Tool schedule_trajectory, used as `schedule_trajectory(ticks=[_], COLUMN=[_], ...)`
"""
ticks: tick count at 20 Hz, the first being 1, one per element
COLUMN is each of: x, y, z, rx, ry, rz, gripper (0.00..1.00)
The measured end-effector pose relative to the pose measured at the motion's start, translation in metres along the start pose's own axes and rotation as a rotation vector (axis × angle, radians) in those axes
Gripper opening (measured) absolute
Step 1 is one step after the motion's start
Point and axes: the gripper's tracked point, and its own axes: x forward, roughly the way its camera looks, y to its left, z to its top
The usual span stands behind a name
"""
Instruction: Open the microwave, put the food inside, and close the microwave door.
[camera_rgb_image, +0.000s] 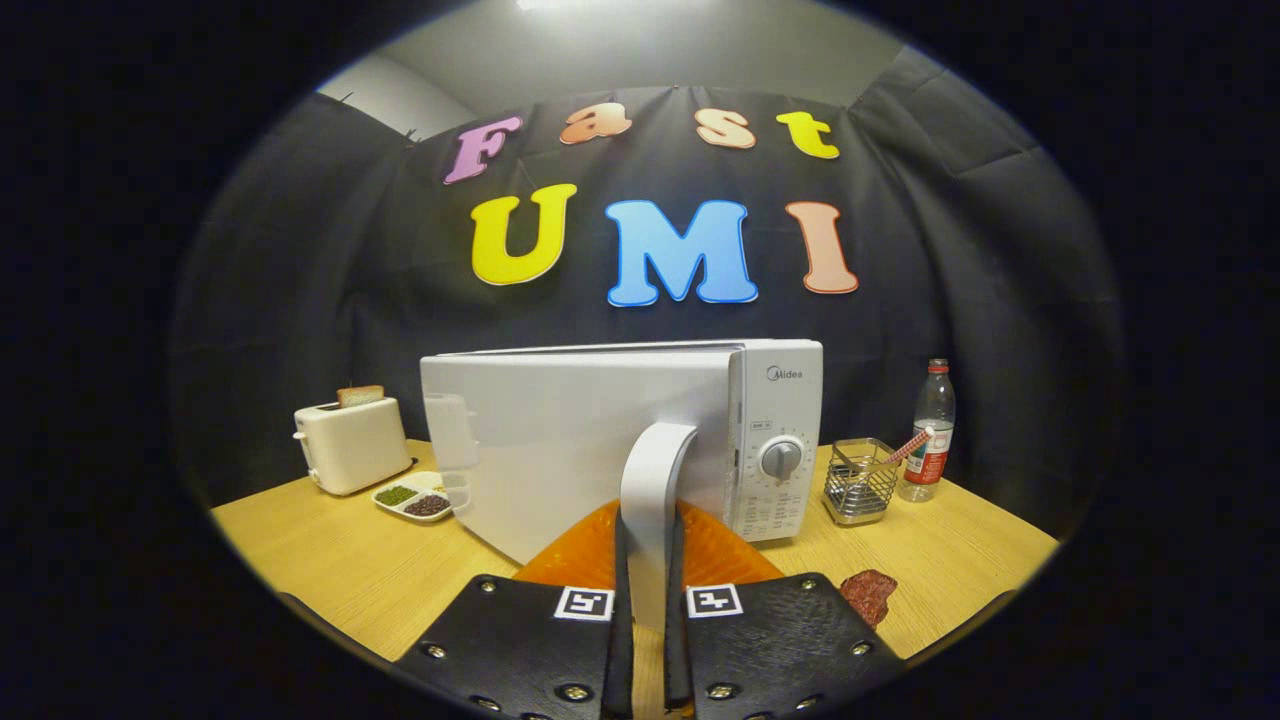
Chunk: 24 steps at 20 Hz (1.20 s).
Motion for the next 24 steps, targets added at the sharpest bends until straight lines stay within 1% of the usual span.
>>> schedule_trajectory(ticks=[3,7,13,17,20,22,24], x=[-0.018,-0.042,-0.079,-0.092,-0.097,-0.098,-0.099], y=[0.017,0.049,0.117,0.158,0.177,0.184,0.200], z=[-0.003,-0.004,-0.008,-0.011,-0.009,-0.009,-0.011], rx=[-0.004,0.027,0.004,0.011,-0.003,0.001,0.002], ry=[-0.003,-0.001,-0.033,-0.044,-0.071,-0.096,-0.112], rz=[0.036,0.080,0.180,0.215,0.185,0.135,0.100], gripper=[0.12,0.12,0.12,0.11,0.11,0.11,0.11])
